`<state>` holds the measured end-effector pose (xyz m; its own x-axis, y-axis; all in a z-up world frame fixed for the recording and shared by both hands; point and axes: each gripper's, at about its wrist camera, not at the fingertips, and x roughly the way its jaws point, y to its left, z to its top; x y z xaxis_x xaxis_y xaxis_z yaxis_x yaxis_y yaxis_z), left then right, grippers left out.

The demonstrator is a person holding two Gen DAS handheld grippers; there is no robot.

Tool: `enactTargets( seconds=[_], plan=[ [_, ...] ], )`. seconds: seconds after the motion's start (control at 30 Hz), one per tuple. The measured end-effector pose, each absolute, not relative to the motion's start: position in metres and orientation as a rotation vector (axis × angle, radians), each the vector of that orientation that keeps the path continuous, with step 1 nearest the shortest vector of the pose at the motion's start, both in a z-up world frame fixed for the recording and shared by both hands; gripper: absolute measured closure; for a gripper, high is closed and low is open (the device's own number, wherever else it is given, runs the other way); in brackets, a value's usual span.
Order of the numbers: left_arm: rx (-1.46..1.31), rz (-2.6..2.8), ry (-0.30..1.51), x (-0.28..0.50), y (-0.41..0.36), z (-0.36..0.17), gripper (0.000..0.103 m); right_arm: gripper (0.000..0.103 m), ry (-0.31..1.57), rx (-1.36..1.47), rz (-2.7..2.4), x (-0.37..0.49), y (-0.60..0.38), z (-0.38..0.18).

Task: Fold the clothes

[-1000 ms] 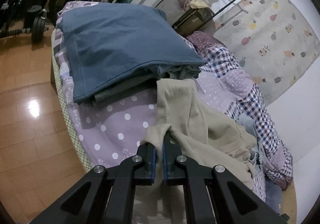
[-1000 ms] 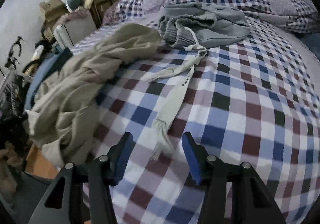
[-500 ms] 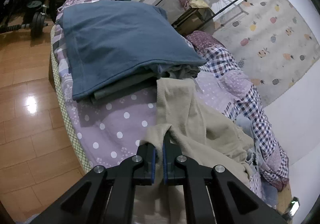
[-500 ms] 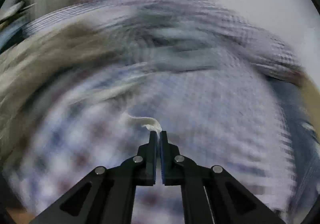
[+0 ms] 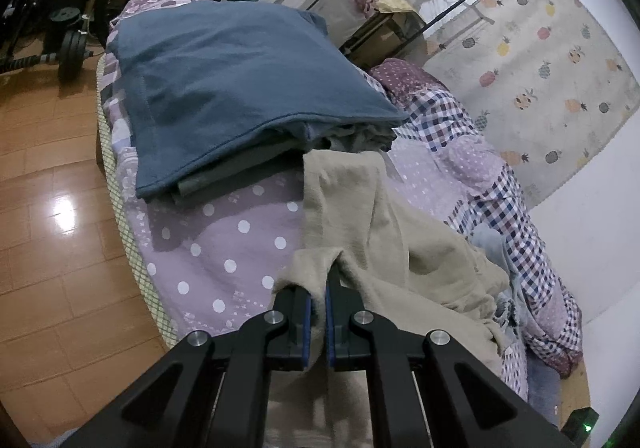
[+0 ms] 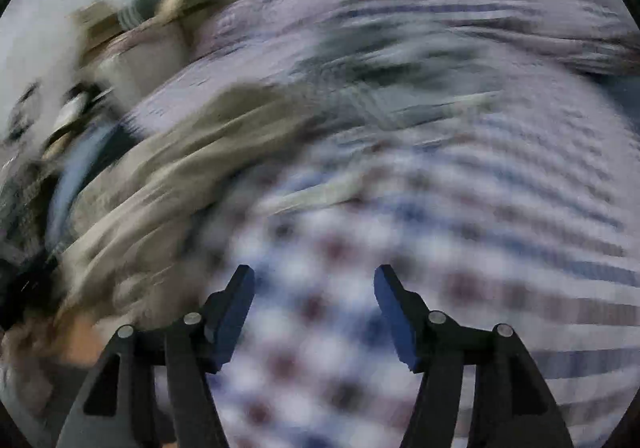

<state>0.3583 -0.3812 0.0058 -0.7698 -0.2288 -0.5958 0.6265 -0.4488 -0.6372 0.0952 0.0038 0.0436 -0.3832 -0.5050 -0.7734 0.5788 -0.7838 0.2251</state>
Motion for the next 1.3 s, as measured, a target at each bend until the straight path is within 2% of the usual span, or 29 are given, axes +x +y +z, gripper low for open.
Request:
enactTargets(
  seconds=[0.17, 0.23, 0.3, 0.37, 0.43, 0.53, 0.77, 0.9, 1.1, 1.3],
  plan=[
    [0.593, -2.235, 1.234, 0.359, -0.38, 0.007, 0.099, 0.039, 0.119, 1.156, -2.026, 0.115, -0.047, 0.028],
    [0.594, -2.238, 1.233, 0.359, -0.38, 0.007, 0.099, 0.054, 0.102, 1.178, -2.011, 0.11, -0.051, 0.023],
    [0.594, -2.243, 1.236, 0.359, -0.379, 0.007, 0.099, 0.092, 0.106, 1.184, -1.992, 0.112, -0.055, 0.023],
    [0.592, -2.25, 1.245, 0.359, -0.379, 0.007, 0.099, 0.099, 0.133, 1.176, -1.976, 0.118, -0.058, 0.024],
    [0.591, -2.257, 1.253, 0.36, -0.379, 0.007, 0.099, 0.101, 0.214, 1.133, -2.005, 0.127, -0.061, 0.031],
    [0.588, -2.292, 1.281, 0.359, -0.377, 0.008, 0.099, 0.101, 0.213, 1.061, -2.114, 0.132, -0.043, 0.055],
    [0.644, -2.584, 1.357, 0.341, -0.343, 0.022, 0.099, 0.102, -0.021, 0.895, -2.385, 0.137, 0.062, 0.135],
    [0.686, -2.775, 1.4, 0.327, -0.32, 0.031, 0.099, 0.102, -0.083, 0.842, -2.471, 0.158, 0.114, 0.164],
    [0.736, -2.946, 1.602, 0.321, -0.304, 0.035, 0.099, 0.102, -0.177, 0.859, -2.567, 0.21, 0.182, 0.177],
    [0.928, -2.814, 1.529, 0.321, -0.299, 0.024, 0.099, 0.102, -0.19, 1.064, -2.69, 0.229, 0.242, 0.156]
  ],
)
